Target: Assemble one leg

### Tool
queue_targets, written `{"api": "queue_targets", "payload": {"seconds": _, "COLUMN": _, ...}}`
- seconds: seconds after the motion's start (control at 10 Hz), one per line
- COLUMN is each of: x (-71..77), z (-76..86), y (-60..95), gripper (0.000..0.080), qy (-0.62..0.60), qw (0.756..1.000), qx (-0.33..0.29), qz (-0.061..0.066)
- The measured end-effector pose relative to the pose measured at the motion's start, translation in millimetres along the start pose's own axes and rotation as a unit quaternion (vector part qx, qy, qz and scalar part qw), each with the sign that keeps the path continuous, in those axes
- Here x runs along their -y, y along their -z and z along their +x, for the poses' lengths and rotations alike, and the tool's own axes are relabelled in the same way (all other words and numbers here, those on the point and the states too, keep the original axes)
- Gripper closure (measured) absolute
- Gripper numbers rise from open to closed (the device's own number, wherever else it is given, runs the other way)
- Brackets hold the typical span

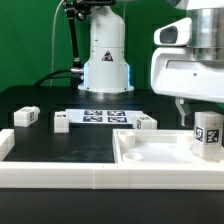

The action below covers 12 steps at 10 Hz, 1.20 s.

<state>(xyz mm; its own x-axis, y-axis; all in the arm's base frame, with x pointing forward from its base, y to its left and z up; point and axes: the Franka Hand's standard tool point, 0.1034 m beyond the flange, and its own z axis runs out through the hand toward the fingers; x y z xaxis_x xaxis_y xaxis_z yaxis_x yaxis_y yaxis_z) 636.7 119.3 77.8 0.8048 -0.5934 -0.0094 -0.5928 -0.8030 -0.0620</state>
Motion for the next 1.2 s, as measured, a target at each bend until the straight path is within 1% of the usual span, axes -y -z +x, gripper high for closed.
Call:
{"api": "queue_targets", "payload": {"seconds": 0.4, "x": 2.7, "z": -4.6, "y": -1.5, "gripper": 0.015, "qy": 0.138, "qw": 0.99, "qx": 0.001, "qz": 0.0}}
{"api": "queue_targets", "payload": {"seconds": 0.6, "x": -1.0, "z": -3.4, "y": -5.0, "gripper": 0.015, "qy": 0.164, "qw": 0.986, "qx": -0.007, "qz": 0.003}}
{"api": "queue_targets", "payload": {"seconds": 1.0, "x": -2.9, "z": -5.8, "y": -7.2, "gripper": 0.015, "qy": 0.233, "qw": 0.973, "qx": -0.005, "qz": 0.001}}
{"api": "queue_targets", "payload": {"seconds": 1.2, "x": -1.8, "z": -7.0, "y": -6.8, "gripper": 0.015, "qy": 0.301, "qw": 0.954, "qx": -0.005, "qz": 0.001}}
